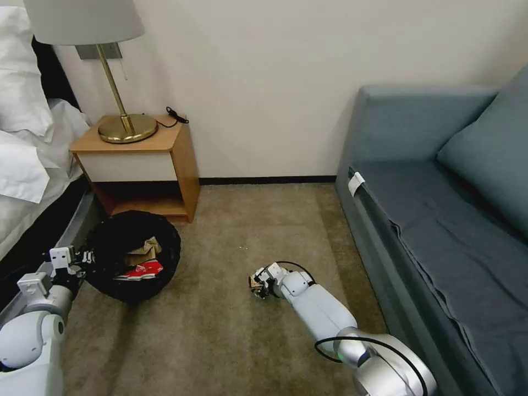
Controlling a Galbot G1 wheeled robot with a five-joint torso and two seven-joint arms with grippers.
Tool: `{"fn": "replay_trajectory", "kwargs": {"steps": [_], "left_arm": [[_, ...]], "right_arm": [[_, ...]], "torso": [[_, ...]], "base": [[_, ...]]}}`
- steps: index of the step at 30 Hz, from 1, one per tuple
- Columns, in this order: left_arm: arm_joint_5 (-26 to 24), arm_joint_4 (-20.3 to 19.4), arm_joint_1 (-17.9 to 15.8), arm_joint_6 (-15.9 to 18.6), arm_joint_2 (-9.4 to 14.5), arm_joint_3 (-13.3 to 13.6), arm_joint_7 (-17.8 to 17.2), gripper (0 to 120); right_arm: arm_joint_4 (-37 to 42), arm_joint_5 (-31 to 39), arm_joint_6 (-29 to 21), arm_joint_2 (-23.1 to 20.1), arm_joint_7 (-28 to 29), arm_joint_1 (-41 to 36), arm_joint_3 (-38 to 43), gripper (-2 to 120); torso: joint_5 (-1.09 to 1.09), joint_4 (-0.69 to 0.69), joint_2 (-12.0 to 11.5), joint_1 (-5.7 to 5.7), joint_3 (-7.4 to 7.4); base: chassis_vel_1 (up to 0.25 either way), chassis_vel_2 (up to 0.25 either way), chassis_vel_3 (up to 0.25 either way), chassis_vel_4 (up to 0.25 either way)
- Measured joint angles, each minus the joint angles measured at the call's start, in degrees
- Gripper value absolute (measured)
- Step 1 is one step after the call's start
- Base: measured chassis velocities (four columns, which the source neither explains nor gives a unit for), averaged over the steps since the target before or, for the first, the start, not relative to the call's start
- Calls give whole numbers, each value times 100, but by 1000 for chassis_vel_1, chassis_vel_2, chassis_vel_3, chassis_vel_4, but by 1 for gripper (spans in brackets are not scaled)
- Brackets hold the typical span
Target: Pick up the trash bin, then pick up the garbage on the floor and place it into the trash bin.
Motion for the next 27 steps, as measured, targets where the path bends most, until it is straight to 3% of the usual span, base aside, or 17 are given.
{"fn": "replay_trajectory", "kwargs": {"steps": [7, 15, 27], "left_arm": [[7, -31, 34, -18, -45, -14, 10, 3], [21, -45, 61, -42, -61, -21, 35, 3], [31, -12, 40, -57, -55, 0, 44, 3]], "right_arm": [[24, 50, -16, -1, -10, -2, -2, 33], [226, 166, -99, -169, -194, -164, -75, 2], [686, 286, -118, -314, -199, -276, -148, 0]], "torso": [[0, 0, 0, 0, 0], [1, 0, 0, 0, 0], [0, -1, 0, 0, 0]], "base": [[0, 0, 0, 0], [0, 0, 0, 0], [0, 0, 0, 0]]}}
